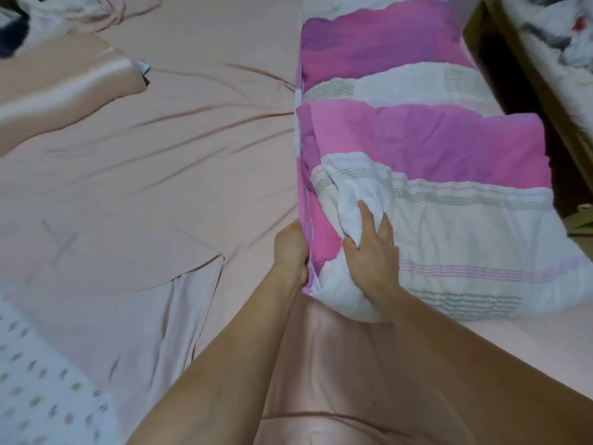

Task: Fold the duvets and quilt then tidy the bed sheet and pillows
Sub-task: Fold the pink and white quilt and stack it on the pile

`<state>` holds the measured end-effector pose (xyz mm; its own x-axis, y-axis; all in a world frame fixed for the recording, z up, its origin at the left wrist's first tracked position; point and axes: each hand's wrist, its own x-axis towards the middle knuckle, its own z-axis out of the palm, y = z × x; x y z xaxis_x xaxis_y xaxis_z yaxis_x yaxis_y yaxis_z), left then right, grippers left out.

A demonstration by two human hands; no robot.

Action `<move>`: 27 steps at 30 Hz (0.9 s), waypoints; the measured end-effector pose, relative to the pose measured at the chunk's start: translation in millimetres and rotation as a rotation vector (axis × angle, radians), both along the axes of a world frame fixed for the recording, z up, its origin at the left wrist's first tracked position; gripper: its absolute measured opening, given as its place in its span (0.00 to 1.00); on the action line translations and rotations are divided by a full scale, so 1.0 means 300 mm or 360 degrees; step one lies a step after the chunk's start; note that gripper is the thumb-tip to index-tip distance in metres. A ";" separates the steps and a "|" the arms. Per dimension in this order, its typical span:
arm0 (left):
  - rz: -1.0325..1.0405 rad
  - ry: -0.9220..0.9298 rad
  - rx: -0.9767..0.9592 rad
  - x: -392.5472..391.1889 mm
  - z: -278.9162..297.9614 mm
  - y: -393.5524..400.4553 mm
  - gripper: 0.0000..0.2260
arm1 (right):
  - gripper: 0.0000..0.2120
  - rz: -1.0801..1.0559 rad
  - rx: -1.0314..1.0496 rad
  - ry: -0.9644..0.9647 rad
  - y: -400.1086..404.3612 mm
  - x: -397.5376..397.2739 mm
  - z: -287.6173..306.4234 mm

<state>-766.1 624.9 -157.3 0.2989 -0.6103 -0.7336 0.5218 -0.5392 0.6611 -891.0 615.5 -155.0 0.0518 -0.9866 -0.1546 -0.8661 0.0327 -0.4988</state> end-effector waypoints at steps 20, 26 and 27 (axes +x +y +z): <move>-0.1619 -0.1794 0.0049 -0.190 0.203 0.025 0.12 | 0.15 0.0792 0.0728 0.0099 0.087 -0.453 0.134; -0.2626 -0.2101 0.0023 -0.681 0.379 -0.005 0.11 | 0.15 0.0526 0.0594 0.0449 0.033 -1.082 0.395; -0.2708 -0.2151 -0.0008 -0.778 0.407 -0.009 0.11 | 0.15 0.0524 0.0590 0.0492 0.036 -1.174 0.445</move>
